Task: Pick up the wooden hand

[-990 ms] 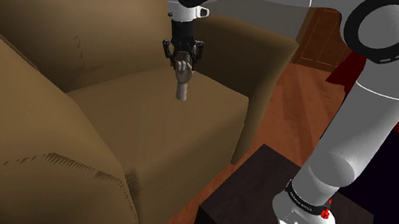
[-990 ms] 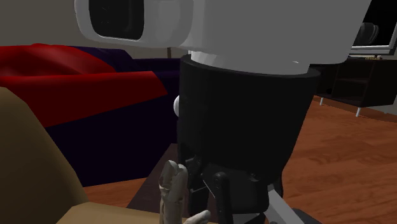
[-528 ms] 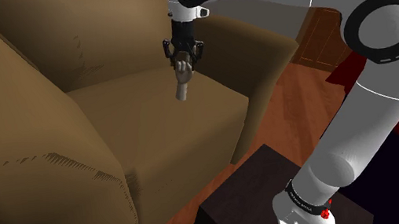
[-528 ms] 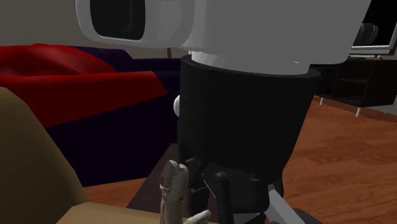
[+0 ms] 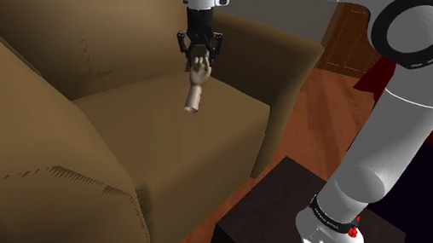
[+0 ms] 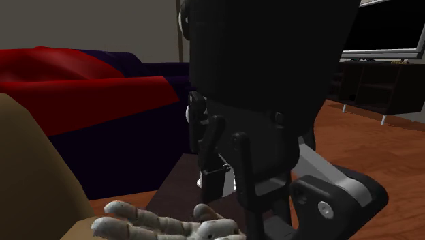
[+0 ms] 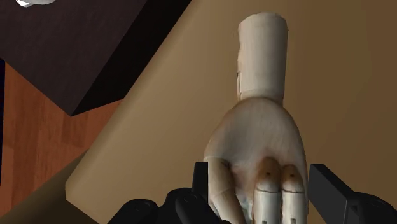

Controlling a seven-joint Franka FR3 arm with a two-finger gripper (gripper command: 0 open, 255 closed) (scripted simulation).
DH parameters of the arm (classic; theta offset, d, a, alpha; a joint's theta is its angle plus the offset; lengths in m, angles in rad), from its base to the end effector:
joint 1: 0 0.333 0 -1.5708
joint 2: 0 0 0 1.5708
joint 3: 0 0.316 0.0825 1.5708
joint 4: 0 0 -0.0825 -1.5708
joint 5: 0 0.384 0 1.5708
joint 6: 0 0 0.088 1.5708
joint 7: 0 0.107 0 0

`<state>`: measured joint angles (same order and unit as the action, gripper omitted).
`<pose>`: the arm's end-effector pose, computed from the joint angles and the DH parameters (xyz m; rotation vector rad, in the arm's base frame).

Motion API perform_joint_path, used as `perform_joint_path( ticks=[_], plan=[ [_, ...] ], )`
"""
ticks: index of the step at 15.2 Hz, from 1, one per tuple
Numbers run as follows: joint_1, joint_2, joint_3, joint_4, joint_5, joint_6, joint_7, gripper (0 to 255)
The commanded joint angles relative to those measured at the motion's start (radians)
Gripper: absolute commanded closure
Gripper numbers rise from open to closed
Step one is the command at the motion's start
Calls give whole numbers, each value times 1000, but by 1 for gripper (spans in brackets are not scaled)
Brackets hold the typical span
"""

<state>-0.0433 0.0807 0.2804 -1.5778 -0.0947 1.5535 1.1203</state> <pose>0.5608 0.1189 0.5762 2.7334 -1.2864 -0.0511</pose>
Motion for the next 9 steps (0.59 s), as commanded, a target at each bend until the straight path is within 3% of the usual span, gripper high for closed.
perform_joint_path(
  ticks=[1,9],
  plan=[
    [1,4,0,35,-1,-31,-2,255],
    [6,29,3,149,-8,-122,-3,255]
  ],
)
